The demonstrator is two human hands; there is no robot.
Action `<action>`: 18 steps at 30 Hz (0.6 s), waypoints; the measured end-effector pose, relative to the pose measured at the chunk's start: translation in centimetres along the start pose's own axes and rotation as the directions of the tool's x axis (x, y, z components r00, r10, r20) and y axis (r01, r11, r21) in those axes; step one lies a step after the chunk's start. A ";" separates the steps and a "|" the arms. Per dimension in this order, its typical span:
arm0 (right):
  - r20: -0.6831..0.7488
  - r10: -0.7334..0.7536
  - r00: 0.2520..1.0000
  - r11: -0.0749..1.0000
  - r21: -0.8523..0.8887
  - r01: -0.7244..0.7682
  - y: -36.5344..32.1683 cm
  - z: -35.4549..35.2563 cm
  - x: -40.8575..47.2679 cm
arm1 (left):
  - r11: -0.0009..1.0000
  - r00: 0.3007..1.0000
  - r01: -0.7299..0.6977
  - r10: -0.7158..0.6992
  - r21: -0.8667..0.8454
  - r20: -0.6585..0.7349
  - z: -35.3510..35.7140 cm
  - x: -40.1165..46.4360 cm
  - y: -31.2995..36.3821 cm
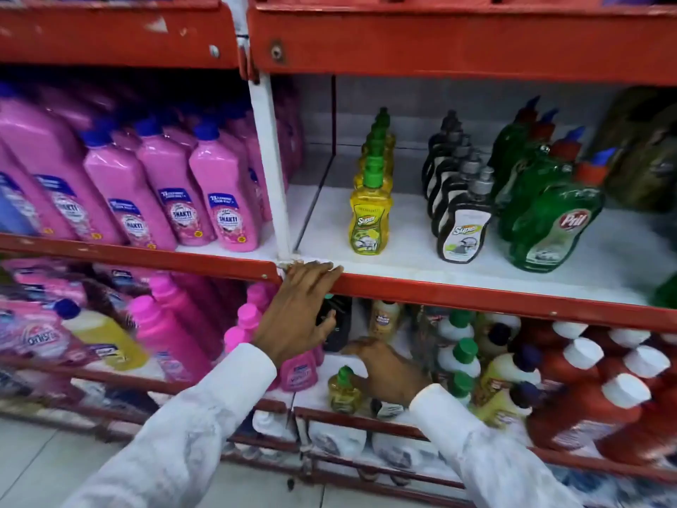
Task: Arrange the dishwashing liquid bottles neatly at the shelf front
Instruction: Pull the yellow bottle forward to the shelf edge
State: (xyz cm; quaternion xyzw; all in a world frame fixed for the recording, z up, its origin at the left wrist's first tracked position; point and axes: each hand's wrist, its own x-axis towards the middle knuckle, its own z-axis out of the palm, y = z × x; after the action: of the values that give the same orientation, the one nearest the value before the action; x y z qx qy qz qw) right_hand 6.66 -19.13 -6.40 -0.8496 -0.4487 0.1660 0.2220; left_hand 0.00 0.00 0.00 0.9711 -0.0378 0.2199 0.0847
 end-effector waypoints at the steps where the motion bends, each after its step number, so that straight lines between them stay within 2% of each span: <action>1: 0.051 0.027 0.998 1.000 0.005 -0.027 0.0 0.8 0.4 | 1.000 1.000 0.002 -0.002 -0.007 0.007 0.1 -0.1 0.0; 5: 0.138 0.117 0.983 0.992 -0.064 -0.109 -0.4 2.8 1.5 | 0.993 0.999 0.040 -0.042 -0.108 -0.014 0.0 -0.4 0.1; 9: 0.052 0.144 0.988 0.989 0.033 -0.145 0.0 2.4 1.7 | 0.980 0.996 0.046 -0.061 -0.192 -0.072 0.3 -0.4 -0.3; 13: -0.115 0.115 0.987 0.981 0.169 -0.094 -0.8 -0.3 0.3 | 0.970 0.992 0.062 -0.087 -0.236 -0.096 0.8 -0.4 -0.6; 16: -0.300 0.163 0.940 0.941 0.335 -0.056 -2.6 -4.4 -1.5 | 0.965 0.990 0.054 -0.085 -0.256 -0.109 0.9 -0.3 -0.8; 18: -0.374 0.166 0.912 0.905 0.426 0.010 -4.0 -8.0 -2.6 | 0.962 0.990 0.047 -0.080 -0.269 -0.116 0.9 -0.3 -0.8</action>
State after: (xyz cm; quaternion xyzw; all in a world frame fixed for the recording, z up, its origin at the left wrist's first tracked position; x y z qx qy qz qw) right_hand 6.39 -21.13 2.73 -0.8155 -0.3120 0.0892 0.4793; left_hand 0.19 0.59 -1.07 0.9359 -0.0302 0.2709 0.2231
